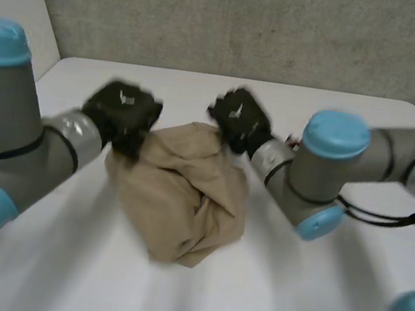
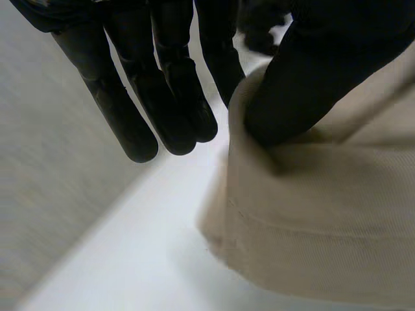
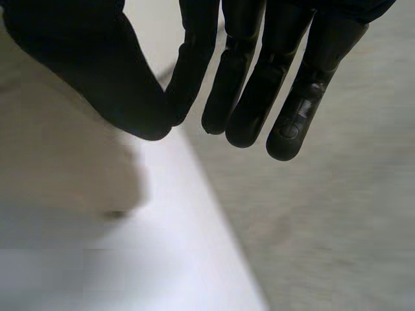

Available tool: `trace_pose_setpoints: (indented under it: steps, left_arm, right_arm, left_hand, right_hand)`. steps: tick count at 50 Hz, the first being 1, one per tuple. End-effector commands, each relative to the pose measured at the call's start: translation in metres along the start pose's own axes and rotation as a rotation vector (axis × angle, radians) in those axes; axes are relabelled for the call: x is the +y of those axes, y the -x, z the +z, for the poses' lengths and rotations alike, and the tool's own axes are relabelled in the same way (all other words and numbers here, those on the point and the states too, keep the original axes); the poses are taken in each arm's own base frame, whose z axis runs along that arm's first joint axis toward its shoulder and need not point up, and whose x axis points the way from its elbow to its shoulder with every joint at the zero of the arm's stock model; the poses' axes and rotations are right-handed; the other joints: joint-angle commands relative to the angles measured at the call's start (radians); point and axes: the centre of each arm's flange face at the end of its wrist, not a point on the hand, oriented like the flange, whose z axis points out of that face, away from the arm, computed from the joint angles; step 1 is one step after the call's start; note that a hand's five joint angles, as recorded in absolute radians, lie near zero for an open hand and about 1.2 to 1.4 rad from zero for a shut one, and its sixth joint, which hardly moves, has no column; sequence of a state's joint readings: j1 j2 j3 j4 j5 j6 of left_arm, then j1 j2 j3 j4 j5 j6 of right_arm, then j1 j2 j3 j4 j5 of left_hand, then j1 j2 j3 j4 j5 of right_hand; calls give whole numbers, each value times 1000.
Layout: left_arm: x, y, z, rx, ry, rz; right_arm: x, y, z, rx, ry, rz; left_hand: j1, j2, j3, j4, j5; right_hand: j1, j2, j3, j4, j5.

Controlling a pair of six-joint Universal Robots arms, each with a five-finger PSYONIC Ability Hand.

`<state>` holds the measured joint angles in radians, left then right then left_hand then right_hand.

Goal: Fold the shorts.

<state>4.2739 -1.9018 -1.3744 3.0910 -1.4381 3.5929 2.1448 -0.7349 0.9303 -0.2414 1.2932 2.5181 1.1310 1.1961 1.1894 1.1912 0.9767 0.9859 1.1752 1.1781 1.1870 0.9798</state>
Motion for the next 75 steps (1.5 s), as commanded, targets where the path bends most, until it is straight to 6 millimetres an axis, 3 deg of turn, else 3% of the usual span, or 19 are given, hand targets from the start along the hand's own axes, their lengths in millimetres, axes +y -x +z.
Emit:
trace_pose_setpoints:
  steps: [1,4,8,11,15,17,18,22,23,29,32,38,48,55,62,63,68,74,75]
  left_arm:
    - [-65,36,9,-250,-339,-16]
    - [-77,42,10,-301,-425,-23]
    - [-82,35,9,-291,-469,-41]
    - [-77,22,8,-248,-455,-55]
    - [-64,9,5,-214,-411,-60]
    - [-60,5,2,-201,-399,-59]
    - [-64,1,-3,-193,-408,-60]
    - [-81,-1,-18,-186,-458,-63]
    - [-85,0,-22,-190,-470,-63]
    - [-117,6,-56,-206,-563,-68]
    - [-128,6,-74,-202,-601,-75]
    - [-131,6,-91,-202,-618,-76]
    - [-127,4,-92,-196,-604,-76]
    - [-137,5,-109,-199,-639,-77]
    - [-138,8,-113,-208,-649,-75]
    - [-137,8,-112,-208,-645,-75]
    - [-133,8,-106,-207,-629,-73]
    - [-127,9,-98,-211,-609,-71]
    - [-127,11,-97,-219,-608,-70]
  right_arm:
    - [-86,-70,-46,248,-39,2]
    - [-108,-76,-72,246,-26,1]
    - [-117,-69,-104,171,69,23]
    - [-114,-56,-125,88,169,48]
    - [-102,-43,-133,33,247,80]
    - [-97,-42,-131,33,258,82]
    - [-89,-39,-125,27,272,86]
    - [-71,-37,-104,46,267,133]
    - [-67,-38,-99,51,258,147]
    - [-26,-64,-64,123,159,285]
    - [-19,-62,-54,79,104,340]
    - [0,-42,-38,-89,52,467]
    - [30,-6,-24,-216,82,640]
    - [28,26,-11,-239,89,771]
    - [17,60,-21,-357,122,891]
    - [16,61,-23,-365,127,900]
    - [10,57,-25,-367,116,910]
    - [-3,31,-20,-278,77,887]
    - [-2,11,-19,-210,68,871]
  left_hand:
    - [265,200,207,205,245]
    - [265,200,207,205,245]
    - [265,200,207,205,245]
    - [265,200,207,205,245]
    - [265,200,207,205,245]
    - [265,200,207,205,245]
    - [265,200,207,205,245]
    - [265,200,207,205,245]
    - [265,200,207,205,245]
    - [265,200,207,205,245]
    - [265,200,207,205,245]
    - [265,200,207,205,245]
    - [265,200,207,205,245]
    - [265,200,207,205,245]
    - [265,200,207,205,245]
    - [265,200,207,205,245]
    - [265,200,207,205,245]
    - [265,200,207,205,245]
    - [265,200,207,205,245]
  right_hand:
    - [410,221,218,209,242]
    - [410,221,218,209,242]
    - [410,221,218,209,242]
    - [410,221,218,209,242]
    - [359,170,167,158,191]
    - [5,-184,-187,-196,-163]
    - [-302,-491,-494,-503,-470]
    - [-805,-995,-998,-1007,-974]
    - [-811,-1001,-1004,-1013,-980]
    - [-811,-1001,-1004,-1013,-980]
    - [-811,-1001,-1004,-1013,-980]
    - [-811,-1001,-1004,-1013,-980]
    - [-810,-999,-1002,-1011,-978]
    - [-811,-1001,-1004,-1013,-980]
    - [-787,-976,-979,-988,-955]
    - [-734,-923,-926,-935,-903]
    - [407,218,215,206,239]
    - [410,221,218,209,242]
    - [410,221,218,209,242]
